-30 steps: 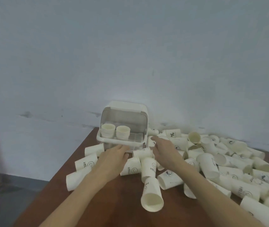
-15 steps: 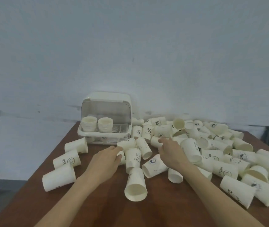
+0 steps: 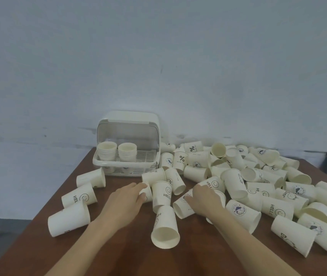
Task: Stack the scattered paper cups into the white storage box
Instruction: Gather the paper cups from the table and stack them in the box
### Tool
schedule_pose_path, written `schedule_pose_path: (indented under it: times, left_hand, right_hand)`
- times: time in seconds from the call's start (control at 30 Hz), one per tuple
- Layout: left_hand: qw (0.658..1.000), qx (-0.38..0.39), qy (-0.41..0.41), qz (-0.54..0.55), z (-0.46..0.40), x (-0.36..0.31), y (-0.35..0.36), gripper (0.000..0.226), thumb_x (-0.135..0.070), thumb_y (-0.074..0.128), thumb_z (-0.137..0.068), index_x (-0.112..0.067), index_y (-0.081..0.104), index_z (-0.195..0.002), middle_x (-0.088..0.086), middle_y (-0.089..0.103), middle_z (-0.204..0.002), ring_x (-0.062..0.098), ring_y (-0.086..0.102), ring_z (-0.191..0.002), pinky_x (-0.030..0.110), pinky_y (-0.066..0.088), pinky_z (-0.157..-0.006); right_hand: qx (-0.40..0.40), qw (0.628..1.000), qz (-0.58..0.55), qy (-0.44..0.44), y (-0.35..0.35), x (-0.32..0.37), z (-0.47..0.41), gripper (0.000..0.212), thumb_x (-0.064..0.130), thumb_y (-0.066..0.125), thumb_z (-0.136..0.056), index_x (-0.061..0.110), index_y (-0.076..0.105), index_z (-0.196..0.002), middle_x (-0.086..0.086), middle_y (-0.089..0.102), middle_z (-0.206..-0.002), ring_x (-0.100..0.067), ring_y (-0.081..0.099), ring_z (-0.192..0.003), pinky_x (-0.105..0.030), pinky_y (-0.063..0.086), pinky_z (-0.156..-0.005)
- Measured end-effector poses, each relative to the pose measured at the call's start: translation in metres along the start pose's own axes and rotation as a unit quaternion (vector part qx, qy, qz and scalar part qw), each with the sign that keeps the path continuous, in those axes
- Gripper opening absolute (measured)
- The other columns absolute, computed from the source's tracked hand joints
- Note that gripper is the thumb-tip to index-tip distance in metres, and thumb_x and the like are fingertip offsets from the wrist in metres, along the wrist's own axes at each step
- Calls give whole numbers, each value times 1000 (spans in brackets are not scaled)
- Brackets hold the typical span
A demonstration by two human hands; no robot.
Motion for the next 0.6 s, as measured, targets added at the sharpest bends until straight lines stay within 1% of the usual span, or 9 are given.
schedule_pose_path:
  times: [0.07,0.13,0.2,0.27,0.3,0.37,0.43,0.53,0.6]
  left_hand:
    - [1000,4,-2,-3,-1,1,1,35,-39,36,-101,-34,46,-134,-10,58,-115,20,56,-109,38,46,-83]
    - [1000,8,-1,-2,-1,0,1,35,-41,35,-101,-33,49,-132,-11,59,-120,19,55,-112,36,45,-83]
    - [1000,9,3,-1,-1,-2,1,34,-42,35,-101,-33,52,-129,-11,59,-121,19,56,-112,35,45,-83]
    - [1000,12,8,-2,-1,-5,1,33,-42,35,-101,-32,54,-126,-11,60,-118,18,56,-110,34,45,-81]
    - [1000,12,10,1,-1,-7,1,31,-42,35,-101,-32,55,-123,-11,61,-115,18,57,-108,35,45,-81]
    - [1000,11,14,9,-1,-9,0,29,-41,36,-100,-30,56,-118,-12,62,-111,17,58,-105,36,46,-80]
    - [1000,10,18,12,-3,-12,0,29,-41,36,-100,-30,57,-117,-12,62,-111,17,58,-105,36,47,-81]
    - [1000,9,23,13,-6,-17,-2,31,-42,37,-100,-32,57,-121,-13,62,-115,17,57,-110,36,46,-83]
    - [1000,8,25,11,-9,-21,-3,32,-43,36,-100,-33,56,-124,-13,61,-118,16,56,-112,36,46,-85]
  right_hand:
    - [3,1000,-7,4,2,-1,0,37,41,48,-96,9,57,-111,-10,59,-117,-30,54,-111,-34,41,-79]
    - [4,1000,-19,4,2,-1,-1,34,42,49,-95,10,57,-105,-9,60,-114,-30,55,-109,-33,40,-77]
    - [11,999,-34,4,2,-1,-2,28,41,53,-93,13,52,-87,-8,62,-107,-28,57,-103,-31,38,-71]
    - [19,998,-51,12,0,-3,-3,33,40,56,-90,16,40,-72,-5,59,-94,-25,55,-91,-30,37,-67]
    - [21,998,-60,16,-1,-4,-4,35,38,58,-88,18,37,-69,-2,55,-86,-24,53,-86,-30,38,-65]
    - [15,997,-76,22,-6,-6,-5,31,30,57,-87,19,37,-67,2,48,-75,-23,51,-80,-30,39,-63]
    - [3,996,-89,27,-13,-8,-6,25,21,53,-87,16,39,-66,0,47,-72,-25,53,-79,-30,43,-63]
    - [-23,995,-94,24,-24,-9,-6,12,17,48,-87,11,50,-78,-7,56,-84,-28,56,-86,-31,43,-66]
    - [-53,994,-95,19,-33,-11,-6,14,19,46,-89,10,57,-92,-9,60,-95,-29,57,-93,-32,45,-71]
Point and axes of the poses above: each hand's wrist, its own z-axis away from the middle knuckle, its own y-axis out of the palm, x = y × z, the point moved 8 cm from there along -z, towards the middle knuckle
